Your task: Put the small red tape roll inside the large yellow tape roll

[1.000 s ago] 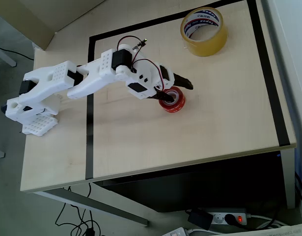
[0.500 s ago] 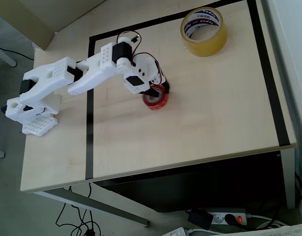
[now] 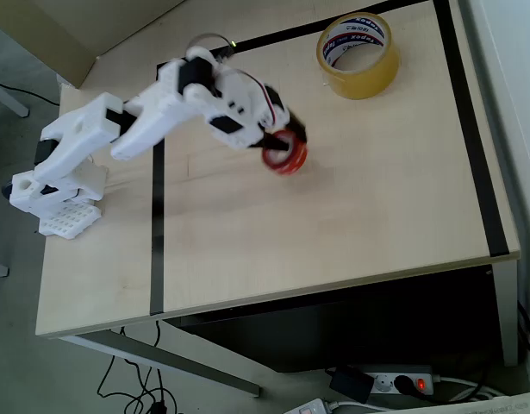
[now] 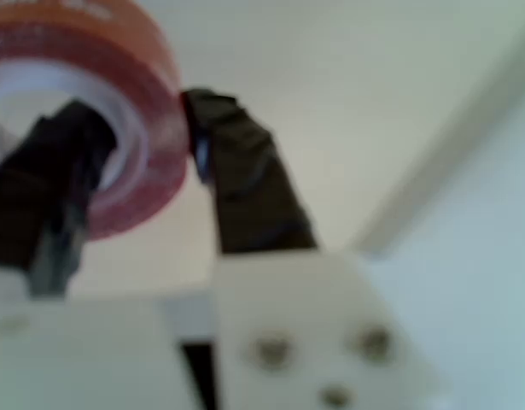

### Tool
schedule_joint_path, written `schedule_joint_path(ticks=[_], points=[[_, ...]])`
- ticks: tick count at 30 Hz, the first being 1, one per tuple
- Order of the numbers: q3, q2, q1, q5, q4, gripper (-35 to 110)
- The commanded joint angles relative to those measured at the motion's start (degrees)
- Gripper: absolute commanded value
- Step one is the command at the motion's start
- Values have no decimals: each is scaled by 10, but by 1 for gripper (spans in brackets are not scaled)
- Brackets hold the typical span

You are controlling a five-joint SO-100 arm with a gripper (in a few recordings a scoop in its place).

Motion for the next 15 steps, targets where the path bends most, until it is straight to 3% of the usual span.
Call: schedule_joint_path(ticks=[1,15], points=[[-78,123,-7,-10,-90,0],[-16,105,-130,-77,-452,0]])
